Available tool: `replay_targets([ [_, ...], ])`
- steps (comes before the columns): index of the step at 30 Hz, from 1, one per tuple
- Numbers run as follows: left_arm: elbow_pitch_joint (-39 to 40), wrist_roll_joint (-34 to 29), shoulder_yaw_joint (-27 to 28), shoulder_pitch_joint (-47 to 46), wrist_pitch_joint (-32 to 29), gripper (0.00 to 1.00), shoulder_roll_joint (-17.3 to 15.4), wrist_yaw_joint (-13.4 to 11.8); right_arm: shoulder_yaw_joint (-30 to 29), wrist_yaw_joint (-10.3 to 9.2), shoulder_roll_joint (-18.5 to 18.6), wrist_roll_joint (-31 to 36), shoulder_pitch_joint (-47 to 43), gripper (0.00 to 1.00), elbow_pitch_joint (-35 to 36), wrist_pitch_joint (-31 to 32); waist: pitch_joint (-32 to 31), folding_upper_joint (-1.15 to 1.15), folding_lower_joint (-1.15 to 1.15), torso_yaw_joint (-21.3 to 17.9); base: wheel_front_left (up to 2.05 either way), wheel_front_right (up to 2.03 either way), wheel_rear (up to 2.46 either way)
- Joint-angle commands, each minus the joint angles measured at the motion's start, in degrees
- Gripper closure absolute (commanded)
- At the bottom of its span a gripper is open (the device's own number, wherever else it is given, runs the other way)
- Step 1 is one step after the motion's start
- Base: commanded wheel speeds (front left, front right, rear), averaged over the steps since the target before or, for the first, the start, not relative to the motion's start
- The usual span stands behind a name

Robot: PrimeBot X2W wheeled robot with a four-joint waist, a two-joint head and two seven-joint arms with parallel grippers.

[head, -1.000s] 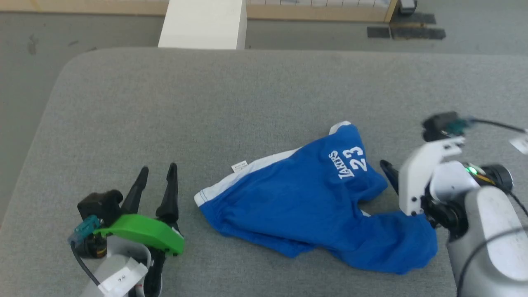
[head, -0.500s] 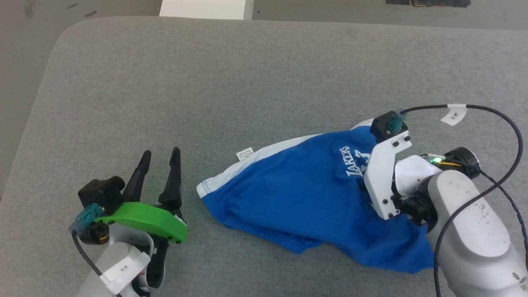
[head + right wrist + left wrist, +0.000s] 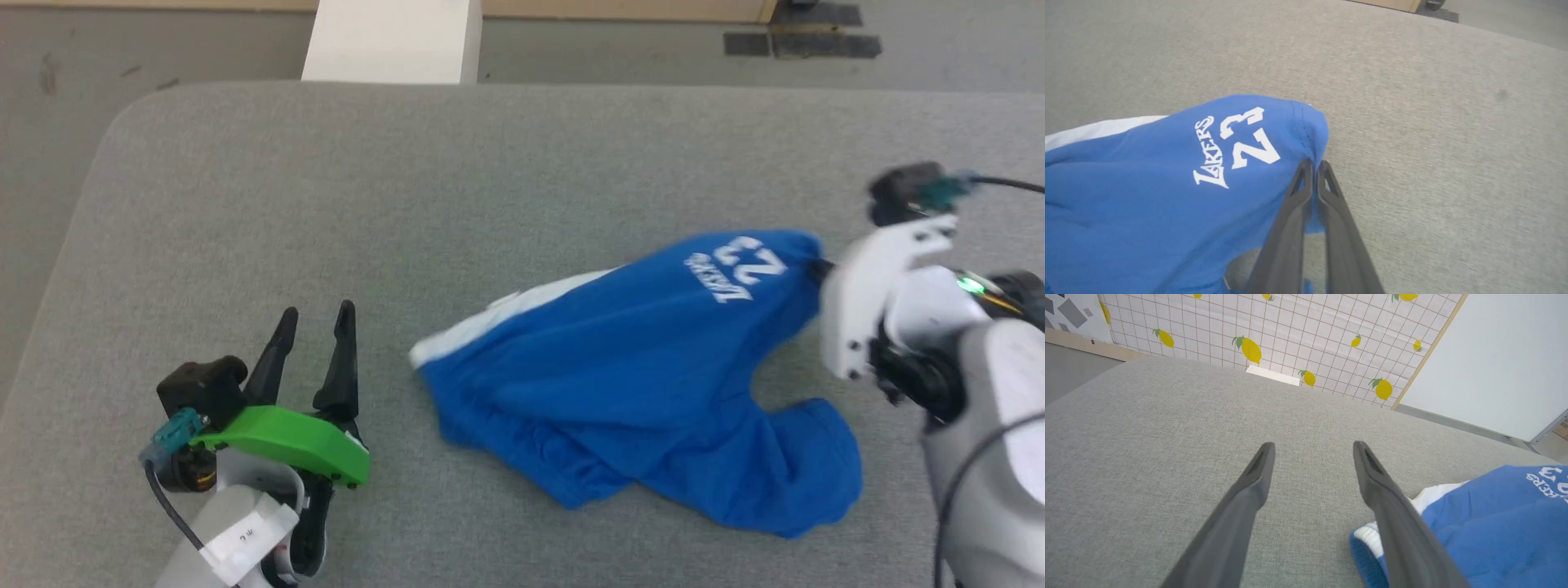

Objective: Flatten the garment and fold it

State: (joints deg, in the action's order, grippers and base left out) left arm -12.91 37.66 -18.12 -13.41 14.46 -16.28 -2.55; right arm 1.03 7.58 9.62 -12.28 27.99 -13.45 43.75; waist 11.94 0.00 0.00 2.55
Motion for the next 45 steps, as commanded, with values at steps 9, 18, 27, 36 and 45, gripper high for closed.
replay_targets([
  [9, -0.42, 0.60, -0.62, 1.57, -0.05, 0.00, 0.37, 0.23, -8.56, -0.09, -4.34, 0.86, -18.71, 1.00, 8.34, 5.16, -2.78, 0.00, 0.00, -2.37, 0.00, 0.00, 0.00],
  [18, -0.33, 0.98, -0.84, 1.91, -0.78, 0.00, -0.06, -0.08, -11.54, -0.09, -6.60, -2.61, -22.83, 0.00, 10.54, -1.16, -3.12, 0.00, 0.00, -3.58, 0.00, 0.00, 0.00],
  [27, 0.17, 2.01, -1.90, -0.29, -5.20, 0.00, 0.33, -0.86, -18.42, -0.09, -6.72, -11.65, -24.47, 0.00, 18.86, -14.00, -4.67, 0.00, 0.00, -4.27, 0.00, 0.00, 0.00],
  [36, -6.18, 1.85, -9.87, -19.13, -32.20, 0.00, 1.72, -2.88, -18.93, -0.09, -6.73, -11.96, -24.57, 0.00, 20.25, -14.62, -2.19, 0.00, 0.00, -6.13, 0.00, 0.00, 0.00],
  [45, -15.73, -1.16, -18.63, -32.67, -60.50, 0.00, 0.41, -5.07, -17.64, -0.09, -6.74, -11.85, -23.19, 0.00, 19.21, -15.60, 1.41, 0.00, 0.00, -9.61, 0.00, 0.00, 0.00],
])
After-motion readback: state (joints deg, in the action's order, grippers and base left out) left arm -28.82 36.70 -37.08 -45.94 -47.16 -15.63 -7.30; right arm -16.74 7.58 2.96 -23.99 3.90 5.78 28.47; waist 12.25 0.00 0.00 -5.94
